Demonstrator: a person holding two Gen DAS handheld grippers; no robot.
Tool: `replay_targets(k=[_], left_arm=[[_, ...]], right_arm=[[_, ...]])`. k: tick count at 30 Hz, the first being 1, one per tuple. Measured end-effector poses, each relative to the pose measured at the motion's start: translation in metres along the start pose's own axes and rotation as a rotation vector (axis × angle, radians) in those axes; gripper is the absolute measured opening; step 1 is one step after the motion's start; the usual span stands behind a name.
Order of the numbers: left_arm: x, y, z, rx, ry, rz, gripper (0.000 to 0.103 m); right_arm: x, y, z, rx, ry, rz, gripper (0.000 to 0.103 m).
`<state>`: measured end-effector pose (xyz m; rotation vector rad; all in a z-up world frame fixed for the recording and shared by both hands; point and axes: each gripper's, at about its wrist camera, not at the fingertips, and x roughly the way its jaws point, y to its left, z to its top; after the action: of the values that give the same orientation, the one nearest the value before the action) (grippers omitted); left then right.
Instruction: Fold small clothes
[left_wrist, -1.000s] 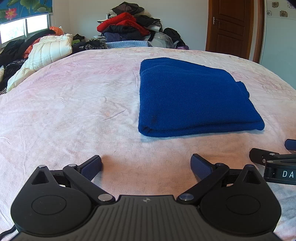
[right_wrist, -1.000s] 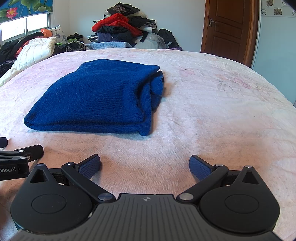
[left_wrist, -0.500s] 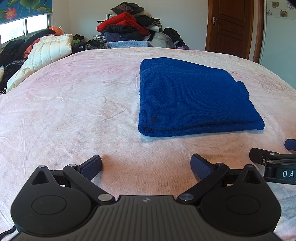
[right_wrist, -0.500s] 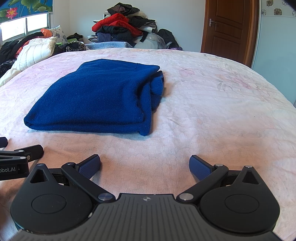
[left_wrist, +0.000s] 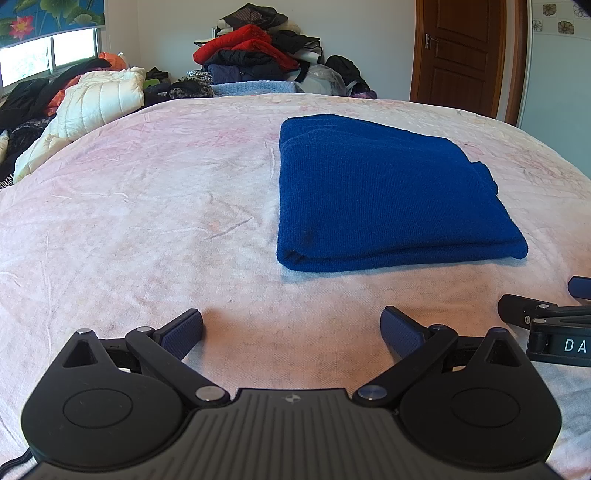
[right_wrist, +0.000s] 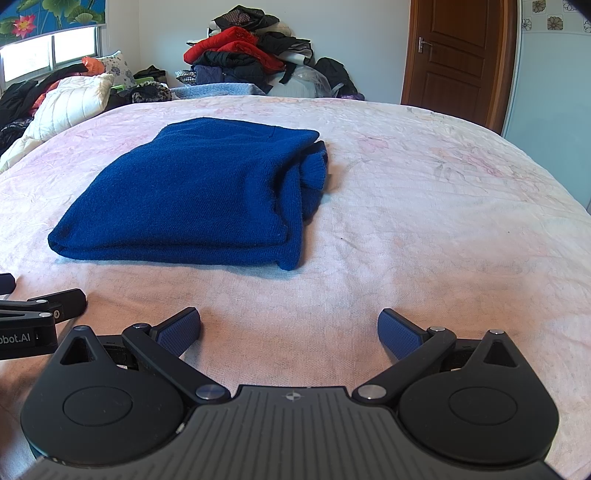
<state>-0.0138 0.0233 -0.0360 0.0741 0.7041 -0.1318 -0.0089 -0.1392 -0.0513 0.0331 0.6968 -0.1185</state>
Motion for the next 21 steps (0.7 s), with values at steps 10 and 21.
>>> replay_targets(k=[10,21], left_arm=[[0.0008,0.0011,0.0000,-0.001,0.001,-0.003,0.103],[0.0010,0.0003,0.0004,-0.003,0.005,-0.003,0.103]], right_arm=[[0.0001,0.0000,-0.0001,0.000,0.000,0.000,0.102],[0.0000,0.0001,-0.0001,0.000,0.000,0.000,0.102]])
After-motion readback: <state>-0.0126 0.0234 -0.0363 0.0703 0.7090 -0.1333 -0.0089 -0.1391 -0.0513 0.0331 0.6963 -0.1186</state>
